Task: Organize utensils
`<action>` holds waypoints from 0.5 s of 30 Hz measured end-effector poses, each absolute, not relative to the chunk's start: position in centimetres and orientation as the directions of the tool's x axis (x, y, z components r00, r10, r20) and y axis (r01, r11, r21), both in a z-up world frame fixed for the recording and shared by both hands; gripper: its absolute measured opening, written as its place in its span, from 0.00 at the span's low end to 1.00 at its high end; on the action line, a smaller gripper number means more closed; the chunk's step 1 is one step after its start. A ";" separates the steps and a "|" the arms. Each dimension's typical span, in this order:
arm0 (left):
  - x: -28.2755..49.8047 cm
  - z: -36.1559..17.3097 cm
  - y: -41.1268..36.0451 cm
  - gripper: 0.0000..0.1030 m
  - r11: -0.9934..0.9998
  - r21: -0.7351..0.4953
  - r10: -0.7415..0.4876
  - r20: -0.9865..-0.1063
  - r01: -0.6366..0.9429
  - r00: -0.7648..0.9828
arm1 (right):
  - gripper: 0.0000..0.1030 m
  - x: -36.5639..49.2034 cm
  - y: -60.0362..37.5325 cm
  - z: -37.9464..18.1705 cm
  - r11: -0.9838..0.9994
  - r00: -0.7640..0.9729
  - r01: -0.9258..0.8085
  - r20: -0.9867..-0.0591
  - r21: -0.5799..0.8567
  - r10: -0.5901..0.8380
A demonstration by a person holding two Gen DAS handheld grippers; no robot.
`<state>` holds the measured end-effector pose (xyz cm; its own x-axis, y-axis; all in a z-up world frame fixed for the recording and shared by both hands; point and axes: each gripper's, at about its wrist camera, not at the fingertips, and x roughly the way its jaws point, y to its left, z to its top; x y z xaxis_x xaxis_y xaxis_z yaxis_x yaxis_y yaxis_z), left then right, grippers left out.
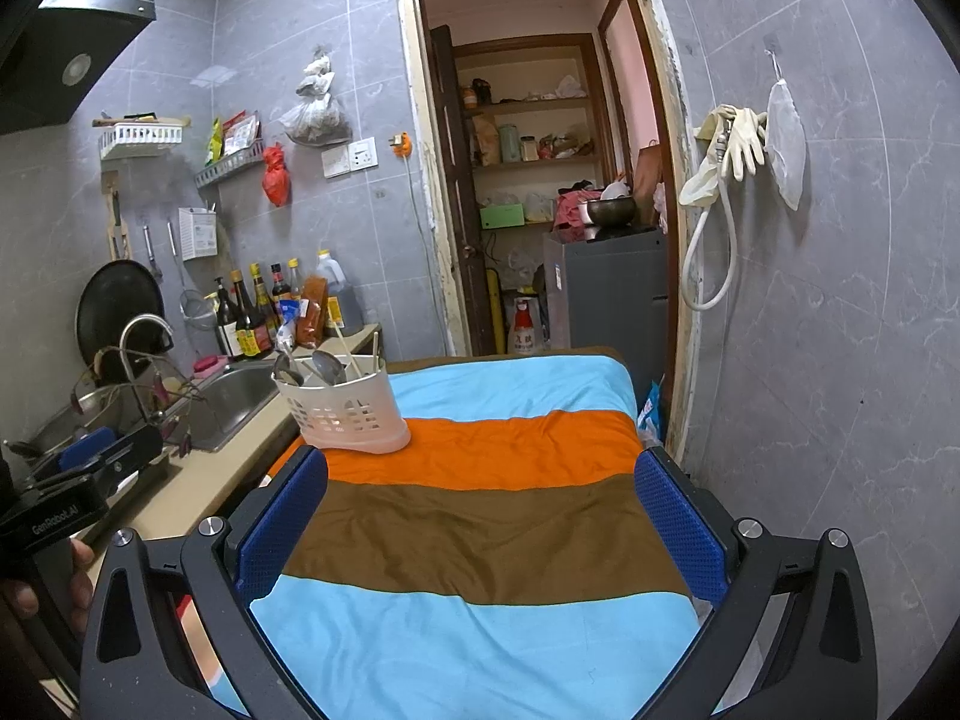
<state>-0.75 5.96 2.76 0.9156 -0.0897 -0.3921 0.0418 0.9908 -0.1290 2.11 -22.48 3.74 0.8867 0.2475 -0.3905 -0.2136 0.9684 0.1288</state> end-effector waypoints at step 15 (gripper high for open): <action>-0.7 2.8 6.1 0.94 0.991 -0.127 -0.090 -0.393 0.042 0.915 | 1.00 2.1 -22.5 3.8 0.968 0.885 -0.215 -0.392 0.130 0.249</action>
